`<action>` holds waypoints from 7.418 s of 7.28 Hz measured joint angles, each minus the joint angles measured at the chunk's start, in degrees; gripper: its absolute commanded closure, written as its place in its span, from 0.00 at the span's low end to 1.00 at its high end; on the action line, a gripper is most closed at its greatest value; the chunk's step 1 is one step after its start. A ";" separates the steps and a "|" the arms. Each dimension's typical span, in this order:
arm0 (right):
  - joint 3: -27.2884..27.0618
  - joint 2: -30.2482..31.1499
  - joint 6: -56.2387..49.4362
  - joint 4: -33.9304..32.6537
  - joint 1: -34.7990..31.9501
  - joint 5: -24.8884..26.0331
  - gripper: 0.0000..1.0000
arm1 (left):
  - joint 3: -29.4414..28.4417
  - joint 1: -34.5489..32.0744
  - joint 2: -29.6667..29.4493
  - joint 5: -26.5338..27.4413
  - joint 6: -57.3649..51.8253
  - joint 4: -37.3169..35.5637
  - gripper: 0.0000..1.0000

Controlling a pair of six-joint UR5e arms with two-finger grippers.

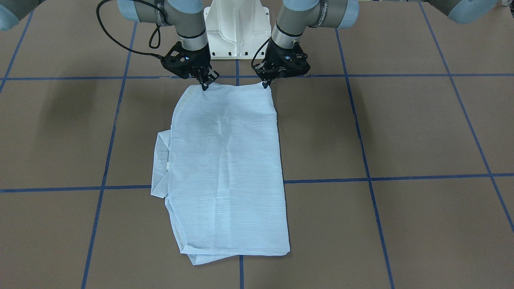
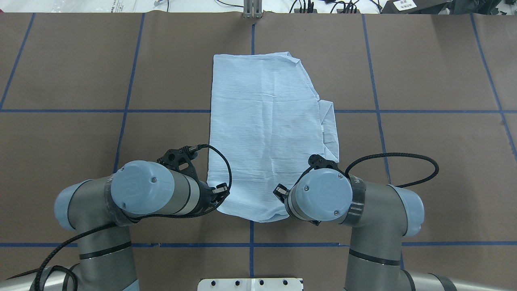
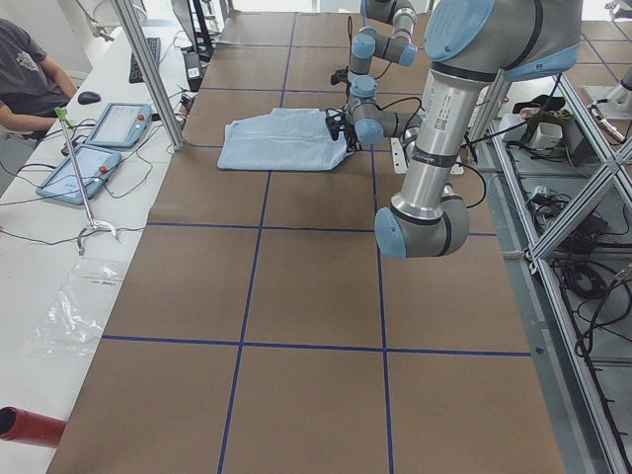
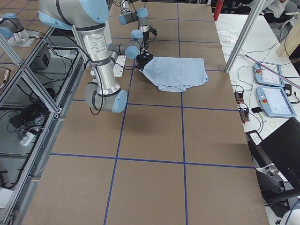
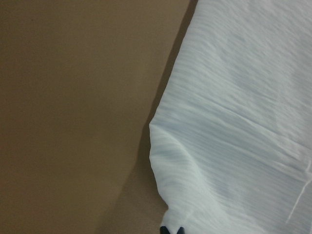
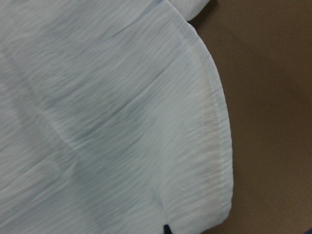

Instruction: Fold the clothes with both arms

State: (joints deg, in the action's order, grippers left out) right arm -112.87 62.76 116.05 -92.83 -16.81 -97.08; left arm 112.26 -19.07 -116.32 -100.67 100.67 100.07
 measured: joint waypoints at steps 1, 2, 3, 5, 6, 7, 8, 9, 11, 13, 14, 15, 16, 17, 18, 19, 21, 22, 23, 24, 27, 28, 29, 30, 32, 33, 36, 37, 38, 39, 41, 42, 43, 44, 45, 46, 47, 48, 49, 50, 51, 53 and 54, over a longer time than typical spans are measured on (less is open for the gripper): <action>-2.25 0.28 0.02 -0.15 -0.21 -0.37 1.00 | 3.40 -0.09 0.10 -0.93 -0.15 -3.47 1.00; -3.91 0.67 -0.09 -0.19 -0.31 -1.17 1.00 | 6.30 -0.11 0.20 -1.90 -0.12 -6.37 1.00; -6.34 1.43 -0.23 -0.18 -0.05 -2.11 1.00 | 8.86 -0.09 0.14 -2.75 0.21 -8.96 1.00; -13.03 3.26 -0.31 -0.26 2.15 -4.29 1.00 | 15.50 1.13 0.03 -4.54 2.94 -16.40 1.00; -15.42 3.71 -0.19 -0.26 2.96 -6.88 1.00 | 18.66 2.53 -0.01 -4.92 4.53 -19.97 1.00; -16.35 3.92 -0.22 -0.24 3.33 -8.71 1.00 | 20.55 3.35 -0.05 -5.07 5.31 -22.10 1.00; -15.51 3.80 -0.87 -0.16 2.90 -9.32 1.00 | 20.41 3.27 -0.23 -4.98 5.17 -22.88 1.00; -13.46 3.42 -2.51 0.06 1.21 -9.33 1.00 | 18.38 1.43 -1.10 -4.77 3.63 -22.61 1.00; -9.29 1.33 -6.95 0.80 -4.55 -8.49 1.00 | 8.86 -6.31 -5.23 -4.89 -0.13 -17.53 1.00; -2.97 -2.89 -14.43 0.98 -10.51 -8.10 1.00 | 0.39 -12.85 -7.07 -5.14 -3.52 -10.32 1.00; 1.59 -5.40 -19.65 1.07 -12.76 -8.02 1.00 | -3.20 -14.84 -7.74 -5.16 -4.31 -7.23 1.00; 6.57 -7.76 -24.26 1.29 -14.75 -7.95 1.00 | -6.63 -16.24 -8.81 -5.16 -4.62 -4.47 1.00; 11.67 -9.39 -27.79 2.86 -16.77 -7.94 1.00 | -10.42 -17.22 -10.39 -5.13 -4.72 -1.83 1.00; 16.31 -10.19 -29.73 6.25 -18.12 -7.95 1.00 | -14.29 -17.70 -11.68 -5.07 -4.78 1.13 1.00; 20.79 -11.22 -30.60 9.80 -18.86 -7.98 1.00 | -17.73 -18.02 -12.35 -4.96 -4.88 4.22 1.00; 25.13 -13.15 -31.10 12.04 -19.21 -8.08 1.00 | -21.02 -18.37 -12.65 -4.82 -5.17 7.29 1.00; 30.34 -16.20 -32.09 13.37 -19.36 -8.22 1.00 | -25.47 -18.75 -12.83 -4.72 -5.66 11.78 1.00; 32.02 -17.43 -32.27 13.65 -19.39 -8.29 1.00 | -26.42 -18.81 -12.84 -4.72 -5.71 12.86 1.00; 34.02 -18.45 -32.34 14.99 -19.39 -8.35 1.00 | -27.00 -18.88 -12.82 -4.71 -5.82 13.35 1.00; 36.48 -18.92 -32.41 17.87 -19.40 -8.36 1.00 | -27.54 -19.10 -12.80 -4.71 -6.17 13.58 1.00; 39.42 -19.18 -33.07 21.88 -20.39 -8.44 0.48 | -29.32 -19.64 -12.79 -4.71 -6.93 14.87 0.99; 39.46 -19.22 -33.19 22.08 -20.67 -8.46 0.00 | -29.88 -19.67 -12.79 -4.71 -6.85 15.43 0.03; 39.42 -19.27 -33.30 22.19 -20.91 -8.46 0.00 | -30.10 -19.67 -12.80 -4.71 -6.65 15.75 0.00; 39.32 -19.47 -33.46 22.21 -21.15 -8.44 0.00 | -30.02 -19.66 -12.84 -4.73 -6.55 15.88 0.00; 39.23 -20.18 -33.93 22.15 -22.56 -9.69 0.00 | -29.58 -20.40 -12.65 -4.88 -6.85 15.79 0.00; 39.23 -20.15 -34.79 21.97 -24.26 -11.86 0.00 | -29.29 -21.79 -12.11 -5.05 -8.36 15.65 0.00; 35.51 -13.56 -53.48 16.79 -34.68 -19.46 0.00 | -21.40 -28.39 -2.71 -8.16 -25.41 15.20 0.00; 32.11 -7.96 -64.56 15.26 -38.99 -21.06 0.00 | -17.19 -31.54 2.66 -11.25 -32.83 15.10 0.00; 28.41 -1.69 -74.58 14.07 -42.82 -22.74 0.00 | -13.08 -35.31 8.93 -14.14 -42.94 15.05 0.00; 24.48 5.42 -83.03 13.36 -46.43 -24.40 0.00 | -9.41 -39.74 15.80 -15.85 -55.36 15.03 0.00; 17.63 19.17 -96.57 12.83 -53.81 -28.35 0.00 | -7.55 -53.15 27.89 -20.44 -86.30 14.88 0.00; 15.25 24.98 -102.05 12.76 -57.58 -31.03 0.00 | -10.48 -60.67 31.03 -22.92 -96.72 14.94 0.00; 13.99 29.44 -107.73 12.64 -61.55 -33.75 0.00 | -13.70 -66.85 32.67 -24.47 -102.95 15.02 0.00; 13.55 31.99 -112.22 12.09 -64.72 -35.57 0.00 | -15.98 -69.94 33.73 -25.13 -105.75 15.32 0.00; 13.47 32.98 -114.66 11.42 -66.97 -37.16 0.00 | -18.08 -71.21 34.35 -25.35 -106.32 16.49 0.00; 13.60 33.10 -115.72 11.57 -68.29 -38.36 0.00 | -19.59 -71.68 34.61 -25.09 -106.24 18.29 0.00; 13.82 33.27 -115.86 11.97 -69.21 -38.66 0.00 | -20.15 -71.88 35.12 -24.62 -106.14 19.60 0.00; 13.90 33.56 -114.49 11.93 -69.84 -38.70 0.00 | -20.09 -71.94 35.45 -24.50 -105.90 20.03 0.00; 13.76 34.39 -111.38 11.56 -70.21 -38.94 0.00 | -19.60 -71.95 35.63 -24.41 -105.01 19.63 0.00; 13.44 35.37 -108.46 11.18 -70.47 -39.19 0.00 | -18.86 -71.96 35.69 -24.56 -103.84 18.06 0.00; 12.80 36.10 -107.03 9.91 -70.84 -39.54 0.00 | -17.46 -71.91 35.52 -25.49 -102.86 14.37 0.00; 8.68 36.64 -106.32 2.59 -71.47 -40.00 0.00 | -11.46 -71.64 35.37 -28.50 -100.82 2.74 0.00; 7.60 36.80 -106.42 0.58 -71.55 -40.09 0.00 | -9.23 -71.59 35.46 -29.40 -100.33 -1.68 0.00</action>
State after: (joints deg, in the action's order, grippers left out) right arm -105.27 99.56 9.63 -92.24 -88.37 -137.17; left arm 103.03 -90.66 -80.86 -130.07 0.34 98.38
